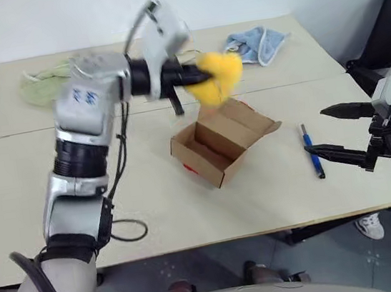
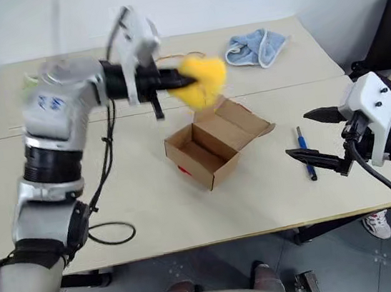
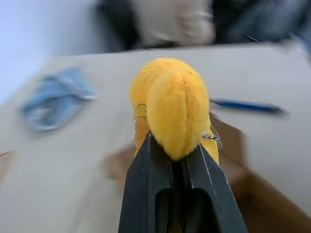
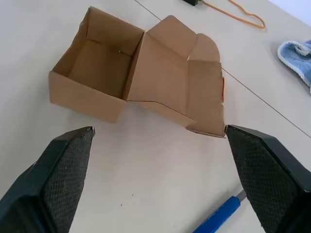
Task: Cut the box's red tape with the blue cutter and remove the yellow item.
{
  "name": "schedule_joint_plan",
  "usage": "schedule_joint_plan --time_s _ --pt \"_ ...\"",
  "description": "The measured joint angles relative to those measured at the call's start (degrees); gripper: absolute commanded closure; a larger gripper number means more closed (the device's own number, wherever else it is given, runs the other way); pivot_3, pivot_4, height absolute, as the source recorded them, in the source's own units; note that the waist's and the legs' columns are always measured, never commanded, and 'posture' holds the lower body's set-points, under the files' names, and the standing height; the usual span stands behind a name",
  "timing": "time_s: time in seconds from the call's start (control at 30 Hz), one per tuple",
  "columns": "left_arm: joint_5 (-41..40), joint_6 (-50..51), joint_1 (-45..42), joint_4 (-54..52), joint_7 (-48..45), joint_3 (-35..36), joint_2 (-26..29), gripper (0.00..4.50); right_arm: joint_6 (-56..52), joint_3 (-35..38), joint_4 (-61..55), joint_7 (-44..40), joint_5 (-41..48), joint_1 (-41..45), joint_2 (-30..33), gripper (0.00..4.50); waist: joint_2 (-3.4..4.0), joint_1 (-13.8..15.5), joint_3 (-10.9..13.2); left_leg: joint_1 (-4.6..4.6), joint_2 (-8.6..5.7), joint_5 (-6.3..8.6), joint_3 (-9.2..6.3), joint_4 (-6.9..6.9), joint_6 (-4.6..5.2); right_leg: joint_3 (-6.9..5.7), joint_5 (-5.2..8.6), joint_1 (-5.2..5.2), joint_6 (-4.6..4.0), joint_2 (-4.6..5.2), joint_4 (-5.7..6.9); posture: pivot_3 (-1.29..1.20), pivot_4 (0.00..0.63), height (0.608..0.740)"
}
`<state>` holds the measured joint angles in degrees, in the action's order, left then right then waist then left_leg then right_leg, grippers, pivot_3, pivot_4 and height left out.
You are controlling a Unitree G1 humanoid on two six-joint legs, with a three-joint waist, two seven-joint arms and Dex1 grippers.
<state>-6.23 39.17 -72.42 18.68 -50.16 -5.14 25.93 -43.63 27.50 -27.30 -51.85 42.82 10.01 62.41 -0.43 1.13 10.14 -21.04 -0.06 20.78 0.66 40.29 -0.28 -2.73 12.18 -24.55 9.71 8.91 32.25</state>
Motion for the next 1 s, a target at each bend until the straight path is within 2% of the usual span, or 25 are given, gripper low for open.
schedule_joint_plan --time_s 0.13,0.23,0.43,0.57,0.6,0.8,1.0 --pt "9.7 -0.2 3.2 7.9 8.3 -6.0 4.9 4.49 0.2 -1.5 -0.3 -0.5 0.7 2.6 0.0 0.00 0.02 -0.4 0.0 0.07 0.01 -0.03 0.01 -0.09 -0.06 0.03 0.00 -0.03 -0.01 -0.04 0.08 0.00 0.150 0.740" --pt "14.6 2.1 8.0 9.0 12.4 -7.7 8.8 4.49 1.3 -5.7 0.7 -1.6 0.5 5.8 -0.2 0.00 -0.06 -0.7 0.0 -0.04 0.01 -0.03 0.00 -0.08 -0.06 0.04 0.00 -0.11 -0.01 -0.03 0.07 0.00 0.150 0.740" --pt "18.8 10.3 12.9 2.5 13.1 -9.6 12.7 4.49 2.7 -12.6 5.7 -4.4 0.9 16.7 -3.4 0.00 -0.18 0.6 0.1 -0.17 0.00 -0.03 -0.06 -0.04 -0.06 -0.03 0.00 -0.13 -0.01 -0.03 0.03 0.00 0.150 0.740" --pt "20.0 15.2 16.1 -2.7 12.9 -10.0 15.1 4.49 3.6 -15.4 9.8 -7.3 2.4 24.1 -6.8 0.00 -0.19 0.2 0.1 -0.13 0.01 -0.02 -0.02 -0.05 -0.07 -0.02 0.00 -0.14 -0.01 -0.03 0.02 0.00 0.150 0.740" --pt "20.2 16.2 17.1 -3.9 12.5 -10.7 16.0 3.99 3.7 -16.1 11.1 -7.9 2.2 25.1 -6.8 0.00 -0.19 0.1 0.1 -0.11 0.01 -0.03 -0.02 -0.07 -0.07 -0.02 0.00 -0.14 -0.01 -0.03 0.03 0.00 0.150 0.740" --pt "21.1 21.7 20.6 -10.7 11.7 -11.5 20.3 2.20 5.0 -18.8 16.3 -11.8 0.1 27.0 -7.1 0.00 -0.19 0.1 0.1 -0.11 0.01 -0.02 -0.01 -0.07 -0.07 -0.01 0.01 -0.15 -0.01 -0.03 0.05 0.00 0.150 0.740" --pt "19.1 28.5 21.7 -16.3 9.9 -8.0 24.6 0.36 6.9 -20.6 21.9 -15.5 -2.2 31.5 -7.4 0.00 -0.19 0.0 0.1 -0.14 0.03 -0.02 -0.02 -0.07 -0.08 -0.01 0.01 -0.19 -0.02 -0.03 0.08 0.00 0.150 0.740"
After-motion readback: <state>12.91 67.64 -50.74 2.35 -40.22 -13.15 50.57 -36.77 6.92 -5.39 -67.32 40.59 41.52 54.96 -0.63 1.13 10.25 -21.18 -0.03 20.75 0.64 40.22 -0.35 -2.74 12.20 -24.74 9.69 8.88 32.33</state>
